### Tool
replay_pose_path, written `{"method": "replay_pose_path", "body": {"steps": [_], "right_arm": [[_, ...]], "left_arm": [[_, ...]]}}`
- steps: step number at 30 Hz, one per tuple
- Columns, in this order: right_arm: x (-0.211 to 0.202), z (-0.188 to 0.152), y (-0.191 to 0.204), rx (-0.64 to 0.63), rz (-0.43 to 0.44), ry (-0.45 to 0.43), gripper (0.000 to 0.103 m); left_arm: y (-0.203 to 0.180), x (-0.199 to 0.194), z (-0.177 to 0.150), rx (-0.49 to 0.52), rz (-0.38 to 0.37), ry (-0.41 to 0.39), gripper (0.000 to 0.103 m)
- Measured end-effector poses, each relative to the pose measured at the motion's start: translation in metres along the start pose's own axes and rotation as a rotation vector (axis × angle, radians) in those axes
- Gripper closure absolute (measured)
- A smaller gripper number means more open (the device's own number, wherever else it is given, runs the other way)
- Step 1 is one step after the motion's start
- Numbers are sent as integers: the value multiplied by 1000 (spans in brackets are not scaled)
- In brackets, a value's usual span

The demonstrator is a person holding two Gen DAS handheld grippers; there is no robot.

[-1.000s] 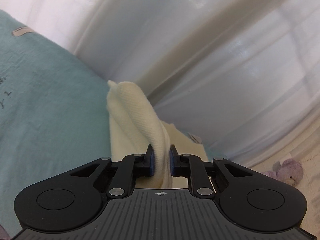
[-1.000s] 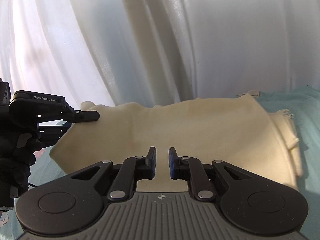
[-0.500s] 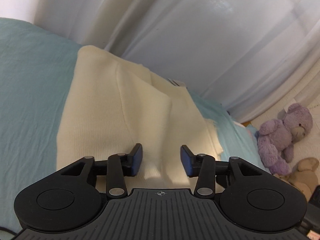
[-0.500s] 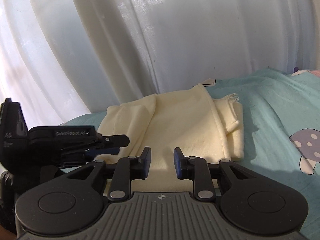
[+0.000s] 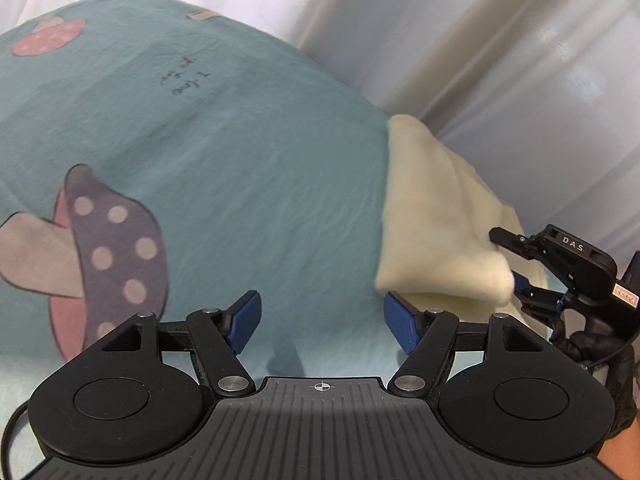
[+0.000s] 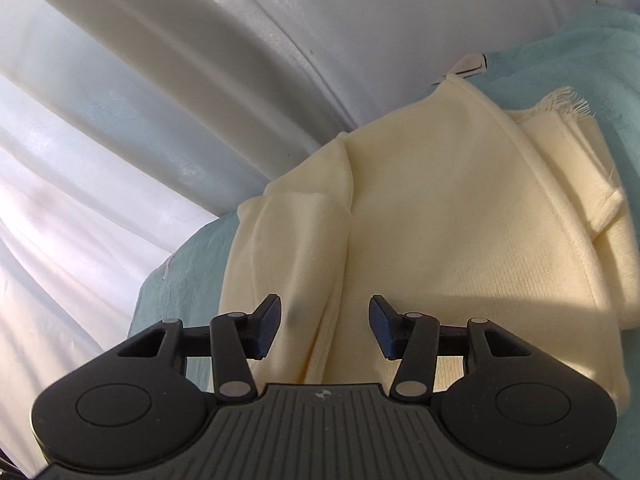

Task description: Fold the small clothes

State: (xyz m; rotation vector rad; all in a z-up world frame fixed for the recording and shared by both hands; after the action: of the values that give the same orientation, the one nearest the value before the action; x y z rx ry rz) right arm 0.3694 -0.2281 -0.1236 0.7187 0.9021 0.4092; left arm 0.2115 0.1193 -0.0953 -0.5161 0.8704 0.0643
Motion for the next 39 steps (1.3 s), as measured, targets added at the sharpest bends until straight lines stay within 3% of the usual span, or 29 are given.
{"method": "replay_pose_path", "body": {"steps": [5,7,16,19,26,39], "right_arm": [[9,5,-1,74,13,-10,60],[12,6,3,89,2,5,69],[19,1,15,54,-85,11,85],[18,-2,25,-20,-134,3,88],[21,-12,56,-228,-257,-33,90],[18,-20,61,-352,-258,-67,90]], "left_arm": [[15,-14,-12,-6,22,-17,20],[16,-20,-13,2,6,-16,18],[20,-39,-21,0,-5,-32,16],[21,-39,-22,6,-5,-23,16],[26,-38,-22,1,4,-12,16],[-2,0,2,82,-47,-5,16]]}}
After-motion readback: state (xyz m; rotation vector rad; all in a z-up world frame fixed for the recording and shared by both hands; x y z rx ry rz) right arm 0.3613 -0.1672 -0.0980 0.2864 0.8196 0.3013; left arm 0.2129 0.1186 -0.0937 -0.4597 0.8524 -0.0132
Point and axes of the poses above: each gripper's, at about its wrist camera, not at the fingertips, and x roughly the way its jaws point, y to its left, z to its top, the point moved 2 cm from there along x, roughly the way its jaws point, and after that the axes turned 3 degrees about x, right-handed, at the moved point
